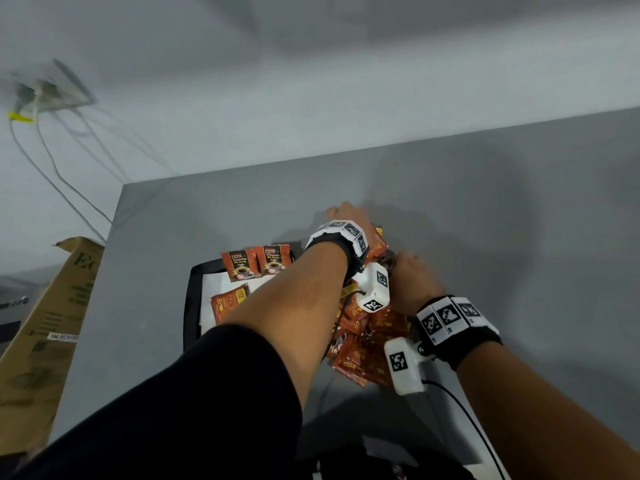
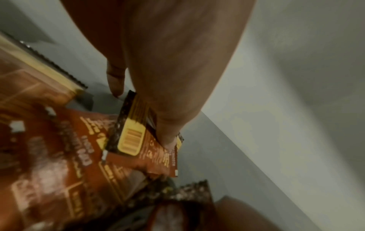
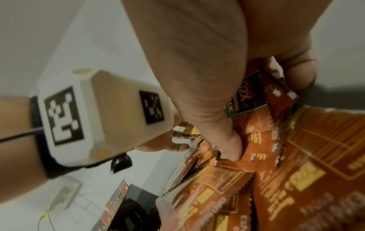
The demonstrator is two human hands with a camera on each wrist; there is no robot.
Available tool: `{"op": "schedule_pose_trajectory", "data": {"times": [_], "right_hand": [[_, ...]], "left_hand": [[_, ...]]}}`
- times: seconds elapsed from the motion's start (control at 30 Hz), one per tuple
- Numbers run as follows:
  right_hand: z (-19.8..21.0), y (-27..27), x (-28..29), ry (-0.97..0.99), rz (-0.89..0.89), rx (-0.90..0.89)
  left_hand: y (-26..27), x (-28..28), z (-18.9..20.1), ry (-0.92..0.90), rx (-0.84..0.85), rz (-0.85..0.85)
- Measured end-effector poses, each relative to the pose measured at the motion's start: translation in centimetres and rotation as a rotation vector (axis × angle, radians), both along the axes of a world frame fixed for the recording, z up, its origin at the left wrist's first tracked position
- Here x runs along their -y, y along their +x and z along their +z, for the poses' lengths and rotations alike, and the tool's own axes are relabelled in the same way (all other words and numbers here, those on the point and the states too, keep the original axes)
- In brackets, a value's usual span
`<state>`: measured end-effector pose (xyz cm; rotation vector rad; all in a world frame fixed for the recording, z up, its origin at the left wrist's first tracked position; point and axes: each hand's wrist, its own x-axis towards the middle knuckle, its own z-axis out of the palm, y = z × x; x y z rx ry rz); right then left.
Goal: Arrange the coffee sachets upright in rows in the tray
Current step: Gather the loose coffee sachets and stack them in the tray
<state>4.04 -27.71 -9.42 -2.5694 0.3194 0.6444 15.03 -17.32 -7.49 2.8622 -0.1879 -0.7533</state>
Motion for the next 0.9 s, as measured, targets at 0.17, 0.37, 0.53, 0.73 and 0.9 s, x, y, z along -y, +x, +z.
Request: {"op": "schedule_pose_trajectory", "data": {"times": [0.17,0.37,0.53,0.73,0.9], "right_hand": [[1.0,-0.5,0.1,0.086,-0.064,0.047],[1.3,0.0,2.8,0.365,-0.189,0.084],[1.5,0.2,4.9,0.460,-0.268,0.174],[1.2,-0.6,3.5,0.412,-0.110,0.094],[-0.5,-0.2,2.1,0.175,0.042,0.068]], "left_hand": [[-0.1,-1.4,0.7,-0.129,0.059,0.006],[1.1,-4.6,4.3,-0.367,0.066,0.160],[-1.4,-5.3,4.5,-0.268,-0.044,0.044],[-4.3,-3.5,1.8,-0.061,-0.035,-0.067],[-4.3,-3.5,1.7,-0.007,0.053,-0.110]]}}
